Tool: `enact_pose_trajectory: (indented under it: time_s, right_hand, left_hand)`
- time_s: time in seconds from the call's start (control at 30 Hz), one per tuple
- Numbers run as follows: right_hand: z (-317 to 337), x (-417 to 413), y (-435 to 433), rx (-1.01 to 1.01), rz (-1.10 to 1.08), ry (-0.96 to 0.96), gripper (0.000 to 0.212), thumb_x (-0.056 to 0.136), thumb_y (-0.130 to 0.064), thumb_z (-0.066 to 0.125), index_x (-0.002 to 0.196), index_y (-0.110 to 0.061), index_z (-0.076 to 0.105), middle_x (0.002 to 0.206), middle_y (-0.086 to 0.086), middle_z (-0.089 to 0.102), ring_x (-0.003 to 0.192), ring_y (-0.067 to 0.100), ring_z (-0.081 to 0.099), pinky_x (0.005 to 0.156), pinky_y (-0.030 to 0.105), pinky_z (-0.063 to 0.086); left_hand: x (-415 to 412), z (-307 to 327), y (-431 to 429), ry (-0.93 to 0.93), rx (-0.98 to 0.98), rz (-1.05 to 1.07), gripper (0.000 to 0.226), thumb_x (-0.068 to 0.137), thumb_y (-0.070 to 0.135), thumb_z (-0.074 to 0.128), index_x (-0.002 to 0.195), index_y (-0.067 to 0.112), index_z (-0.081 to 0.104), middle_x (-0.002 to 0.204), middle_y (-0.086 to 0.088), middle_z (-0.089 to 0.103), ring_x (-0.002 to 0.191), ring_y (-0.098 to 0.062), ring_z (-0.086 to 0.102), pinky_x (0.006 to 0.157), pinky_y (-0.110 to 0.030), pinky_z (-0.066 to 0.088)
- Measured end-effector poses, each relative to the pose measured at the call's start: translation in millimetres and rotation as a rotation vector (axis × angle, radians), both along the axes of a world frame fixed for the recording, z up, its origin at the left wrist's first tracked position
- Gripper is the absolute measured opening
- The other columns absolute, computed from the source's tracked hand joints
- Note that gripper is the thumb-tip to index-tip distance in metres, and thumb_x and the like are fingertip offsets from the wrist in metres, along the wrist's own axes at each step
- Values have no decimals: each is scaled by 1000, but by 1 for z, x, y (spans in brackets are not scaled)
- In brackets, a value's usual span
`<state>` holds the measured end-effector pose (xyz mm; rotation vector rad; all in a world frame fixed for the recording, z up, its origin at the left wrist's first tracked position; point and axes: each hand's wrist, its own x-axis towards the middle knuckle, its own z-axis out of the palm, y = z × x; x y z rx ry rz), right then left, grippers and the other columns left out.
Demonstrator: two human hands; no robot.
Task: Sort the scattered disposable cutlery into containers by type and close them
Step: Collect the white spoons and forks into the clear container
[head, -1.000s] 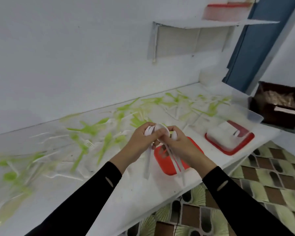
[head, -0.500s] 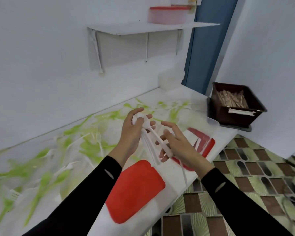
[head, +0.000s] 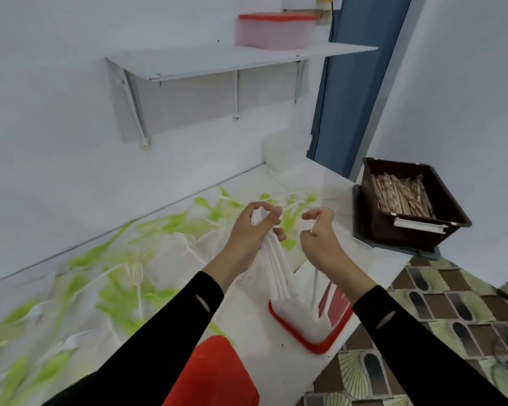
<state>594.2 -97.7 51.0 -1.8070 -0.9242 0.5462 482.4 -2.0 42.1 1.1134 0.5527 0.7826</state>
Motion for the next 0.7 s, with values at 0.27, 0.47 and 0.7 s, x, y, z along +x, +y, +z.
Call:
enact_pose_trajectory:
  time_s: [0.27, 0.47, 0.7]
  right_hand:
    - [1, 29, 53, 170, 236, 178, 20, 101, -21, 53, 118, -11, 59, 100, 6, 72, 96, 19, 71, 71, 26, 59]
    - [-1, 69, 86, 148, 353, 184, 15, 99, -23, 58, 108, -11, 55, 112, 4, 68, 93, 17, 71, 62, 26, 58]
    - [2, 124, 106, 32, 768, -67, 27, 96, -9, 38, 99, -21, 61, 116, -2, 50, 107, 6, 48, 86, 9, 39]
  left_hand:
    - [21, -1, 30, 60, 17, 97, 42, 83, 21, 78, 118, 17, 56, 99, -8, 71, 88, -25, 69, 91, -50, 54]
    - [48, 2, 46, 60, 12, 260, 46, 83, 28, 78, 124, 32, 58, 125, -13, 64, 109, -29, 67, 96, -53, 52]
    - [110, -4, 55, 16, -36, 398, 39, 86, 21, 75, 121, 18, 59, 111, -13, 70, 96, -24, 68, 81, -36, 55]
